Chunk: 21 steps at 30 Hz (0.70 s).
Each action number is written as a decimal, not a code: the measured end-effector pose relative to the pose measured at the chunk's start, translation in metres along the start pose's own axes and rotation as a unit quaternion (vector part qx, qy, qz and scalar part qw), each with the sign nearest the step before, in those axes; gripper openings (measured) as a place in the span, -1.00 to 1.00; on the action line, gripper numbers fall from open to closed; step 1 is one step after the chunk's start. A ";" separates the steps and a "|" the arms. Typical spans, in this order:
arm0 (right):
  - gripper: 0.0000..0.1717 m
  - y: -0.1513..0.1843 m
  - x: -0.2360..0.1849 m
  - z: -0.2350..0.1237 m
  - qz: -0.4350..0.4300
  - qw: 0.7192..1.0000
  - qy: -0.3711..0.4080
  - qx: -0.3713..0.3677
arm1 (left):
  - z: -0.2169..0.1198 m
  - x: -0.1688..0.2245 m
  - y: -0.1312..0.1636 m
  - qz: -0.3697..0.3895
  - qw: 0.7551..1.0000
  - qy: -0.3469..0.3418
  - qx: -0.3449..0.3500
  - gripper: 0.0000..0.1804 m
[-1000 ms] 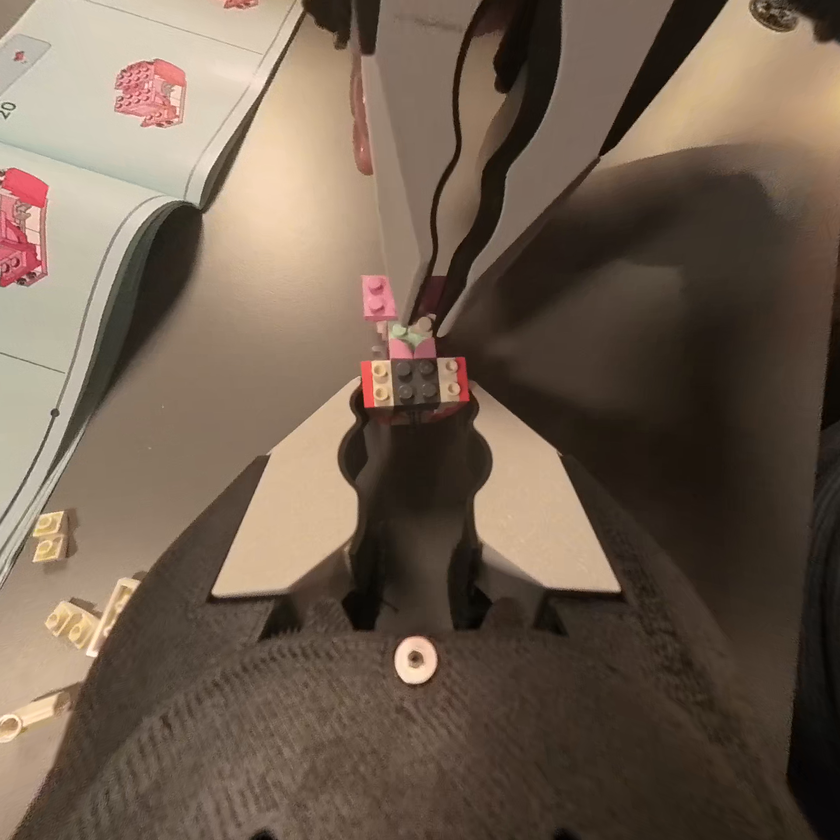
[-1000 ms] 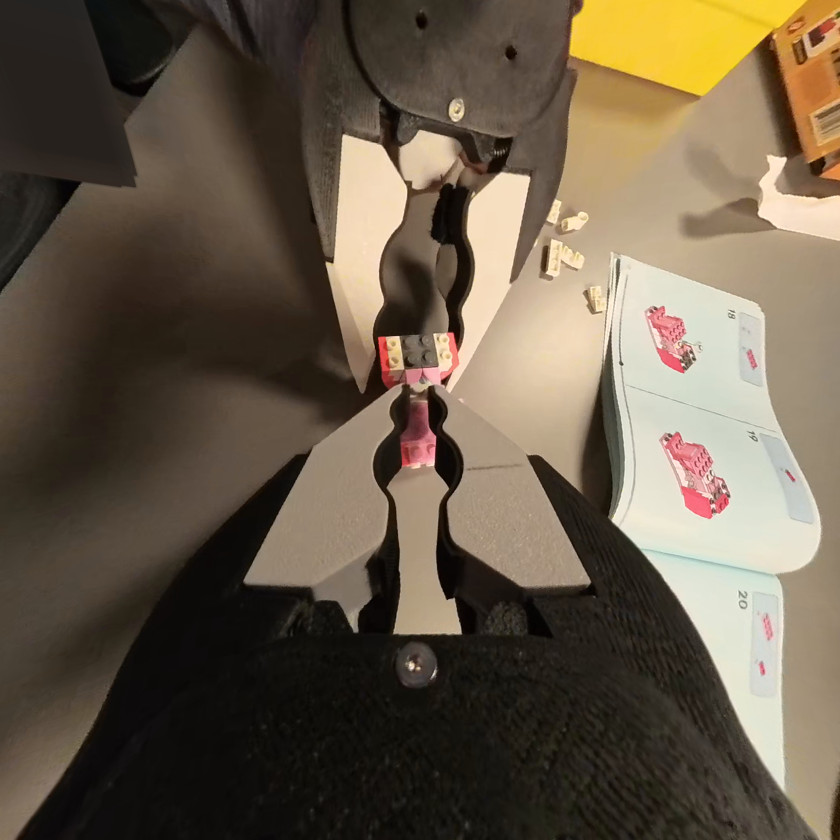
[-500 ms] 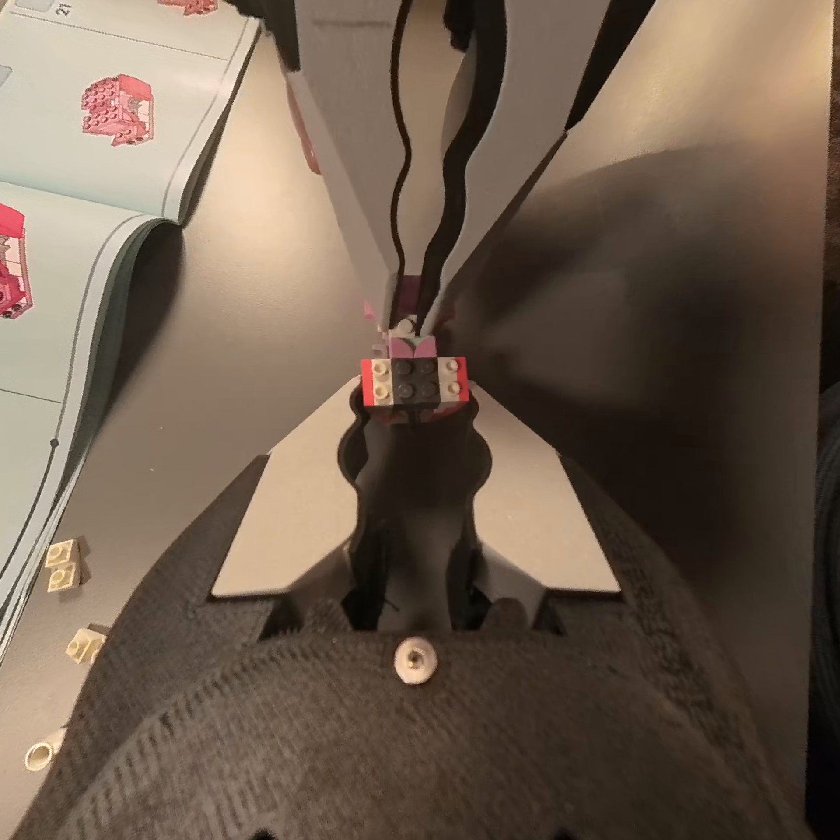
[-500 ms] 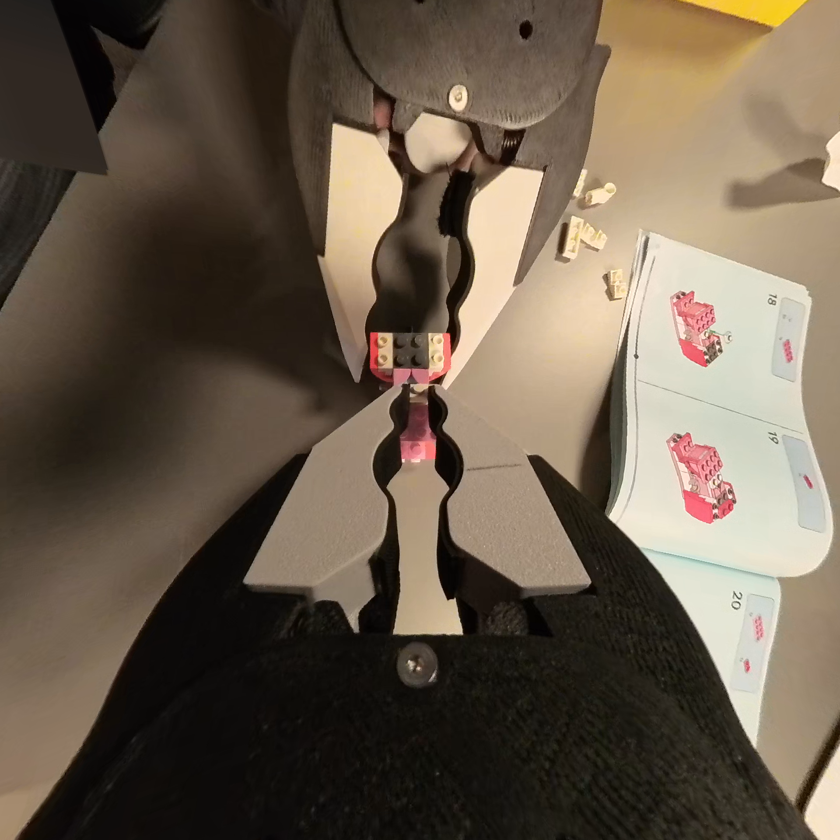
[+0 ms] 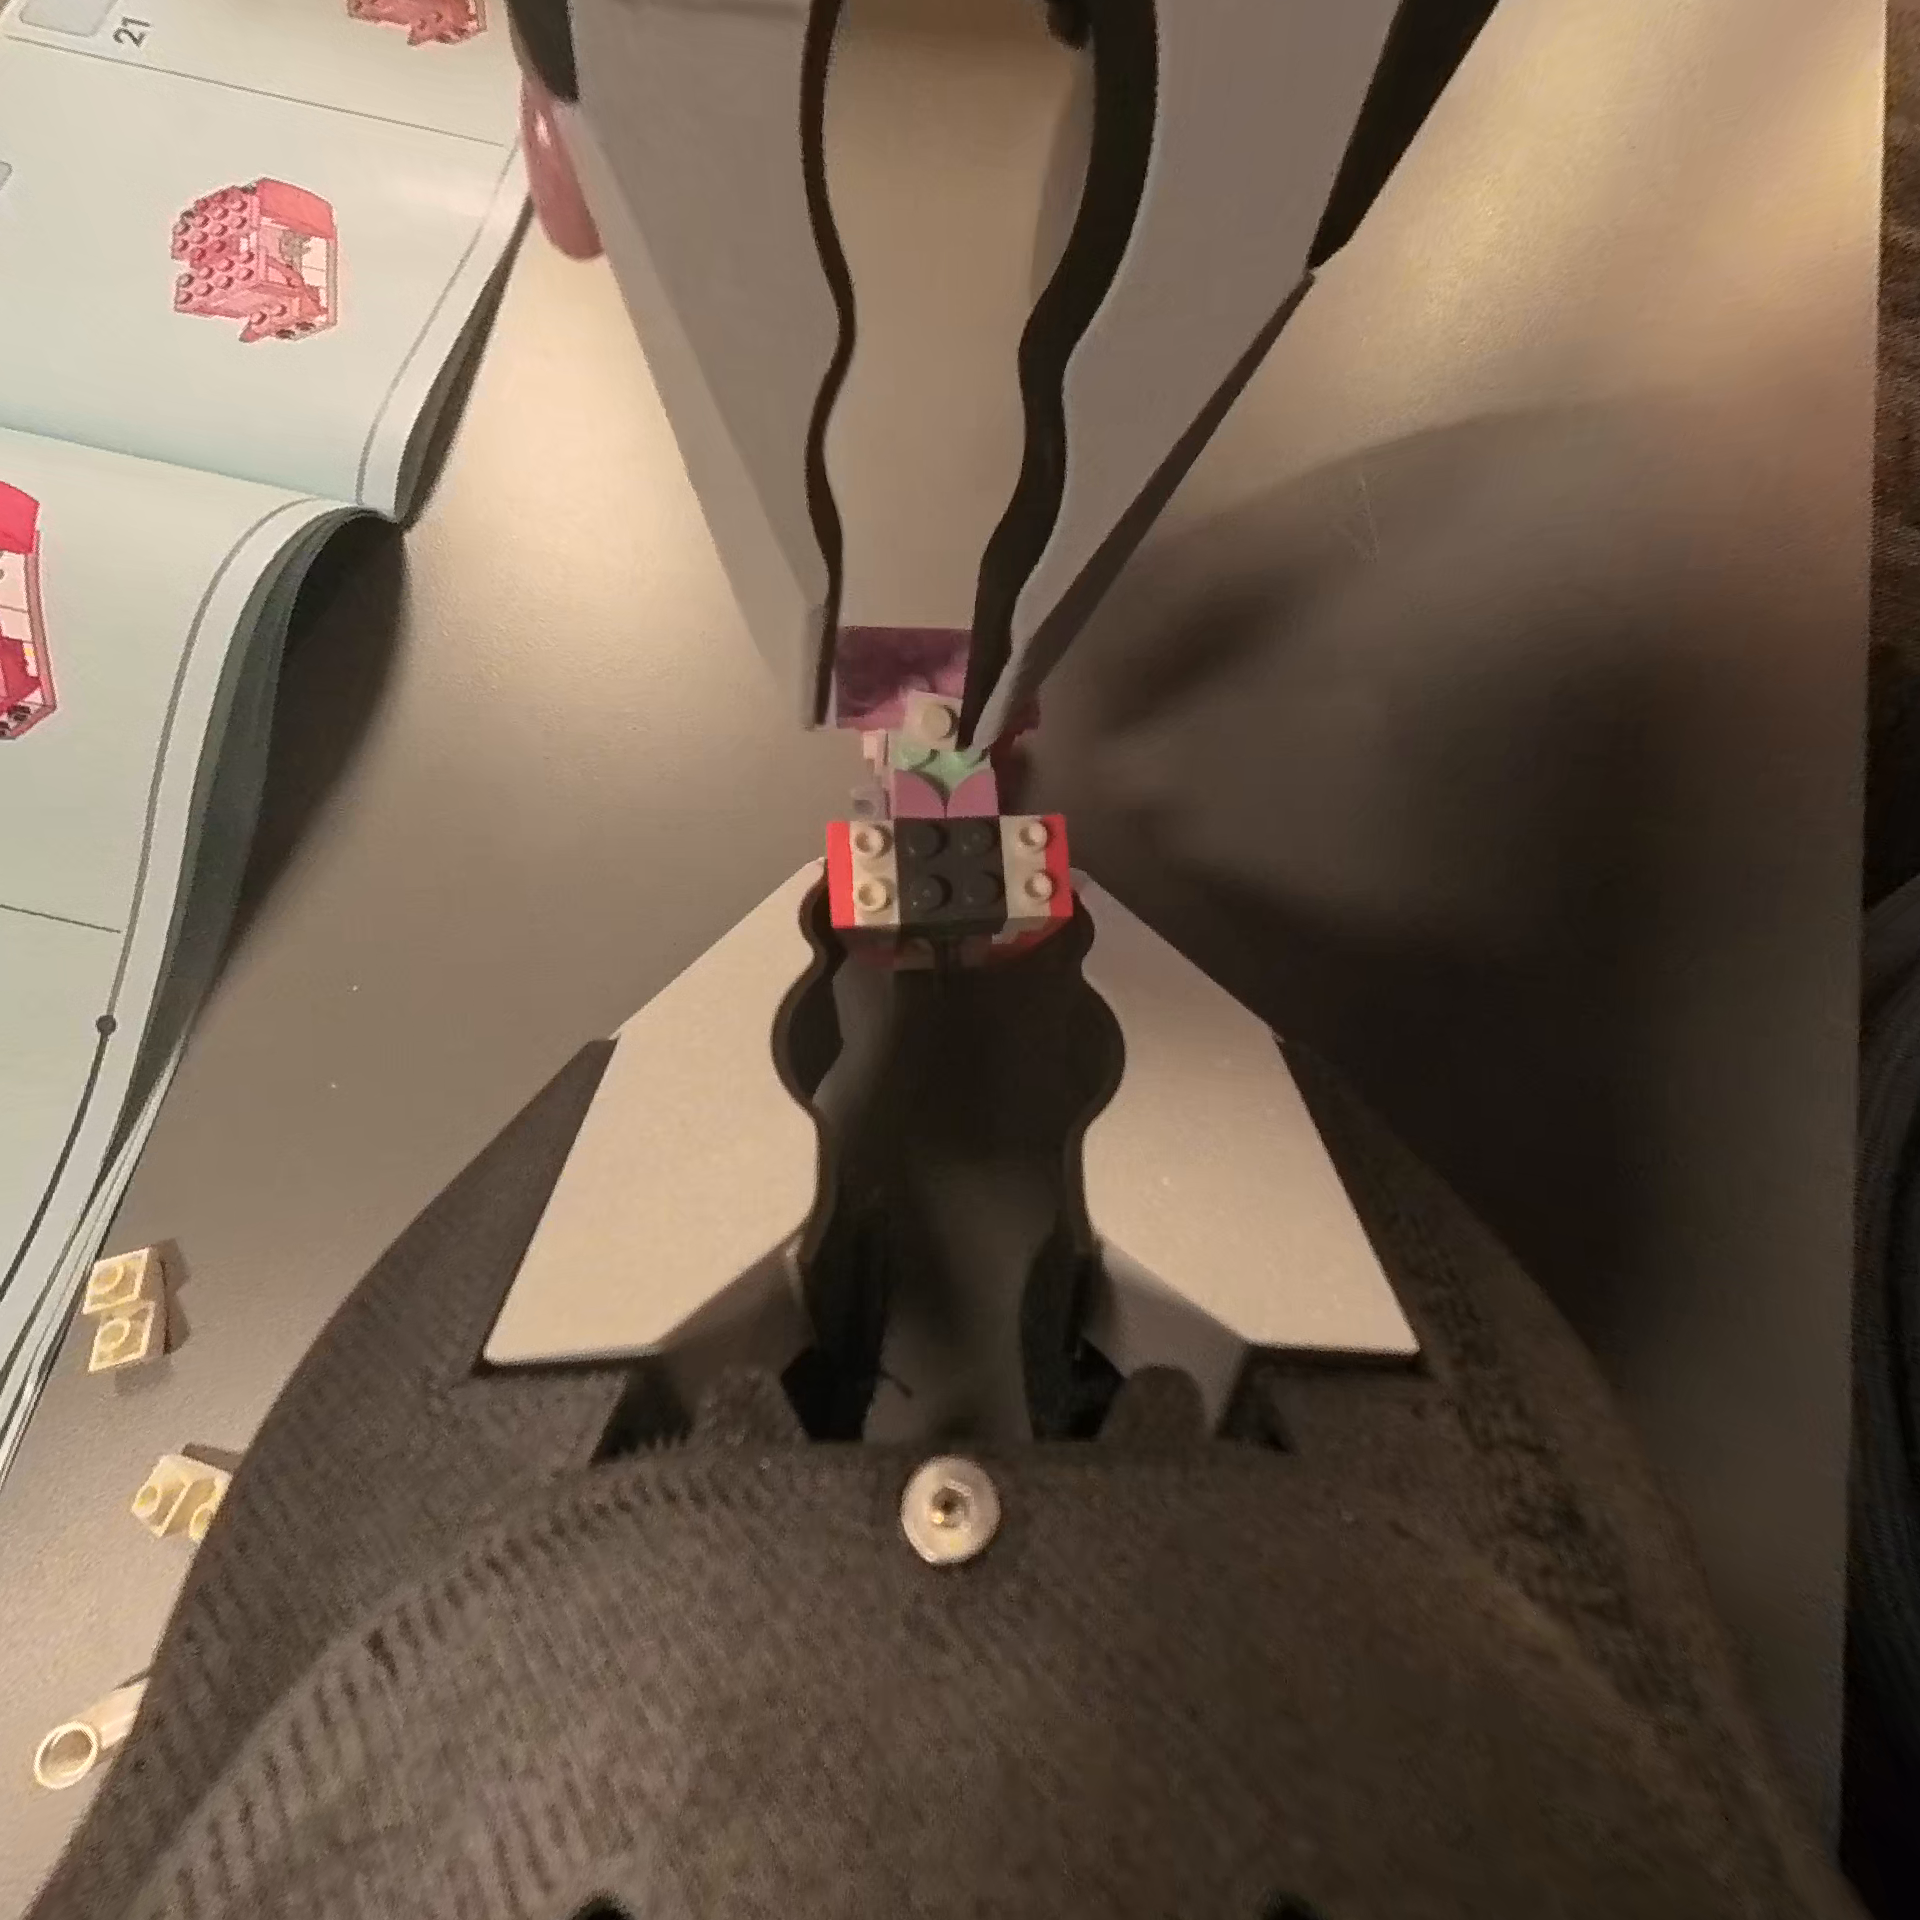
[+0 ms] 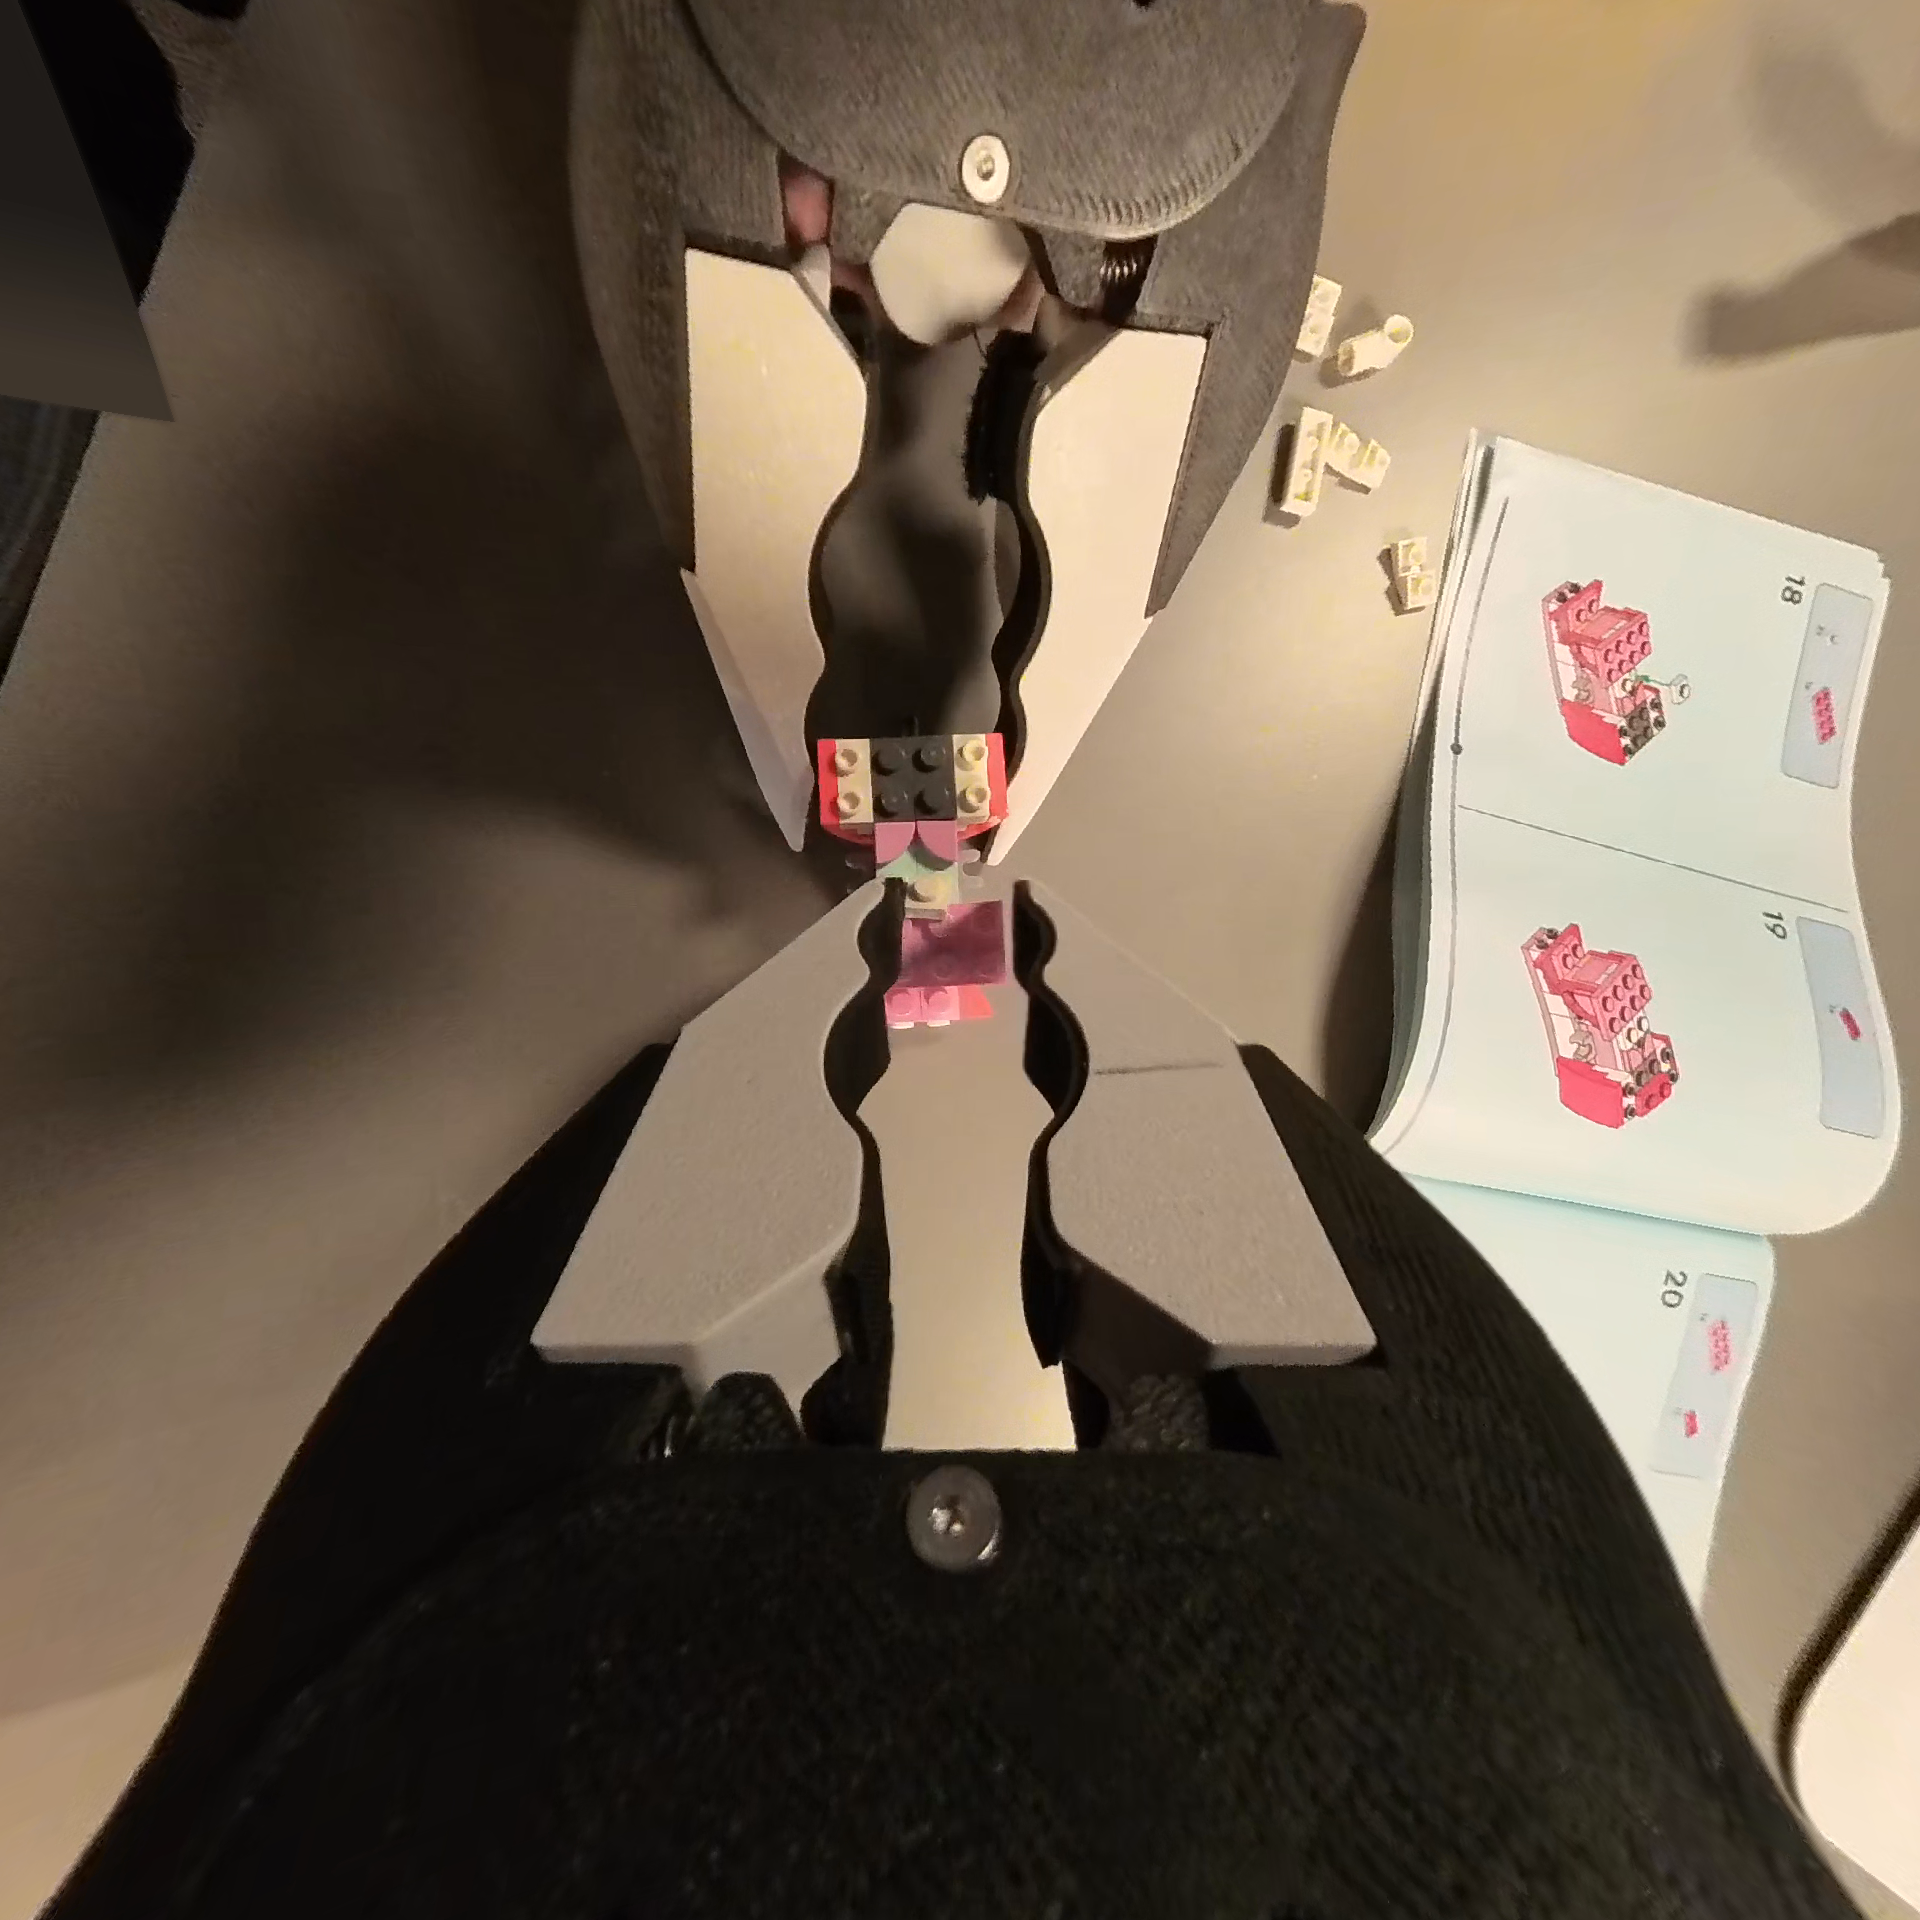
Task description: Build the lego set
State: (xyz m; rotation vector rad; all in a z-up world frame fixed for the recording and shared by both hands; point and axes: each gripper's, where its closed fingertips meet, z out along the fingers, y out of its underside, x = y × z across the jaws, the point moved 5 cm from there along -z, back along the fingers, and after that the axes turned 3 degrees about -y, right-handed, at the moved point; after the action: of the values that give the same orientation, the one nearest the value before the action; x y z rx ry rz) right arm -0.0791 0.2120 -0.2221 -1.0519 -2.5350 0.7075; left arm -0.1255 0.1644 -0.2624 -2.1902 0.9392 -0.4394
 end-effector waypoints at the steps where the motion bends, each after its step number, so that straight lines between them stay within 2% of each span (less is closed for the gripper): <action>1: -0.77 0.000 0.000 0.000 0.000 1.000 0.002 0.001 | 0.000 0.000 0.000 0.000 1.000 0.000 0.000 -0.57; 4: -0.77 0.001 -0.003 -0.002 -0.003 1.000 0.009 0.009 | 0.001 0.001 0.000 0.000 1.000 0.002 0.001 -0.57; 12: -0.94 0.003 -0.008 -0.005 0.004 0.999 0.009 0.031 | 0.001 0.001 -0.001 0.001 1.000 0.004 0.000 -0.56; 21: -0.94 0.002 -0.006 -0.002 -0.004 1.000 0.004 0.019 | 0.001 0.001 -0.001 0.004 1.000 0.006 -0.001 -0.57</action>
State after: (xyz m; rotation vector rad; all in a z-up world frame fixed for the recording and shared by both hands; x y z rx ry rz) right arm -0.0724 0.2095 -0.2221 -1.0308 -2.5070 0.7448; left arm -0.1242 0.1647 -0.2625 -2.1873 0.9558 -0.4482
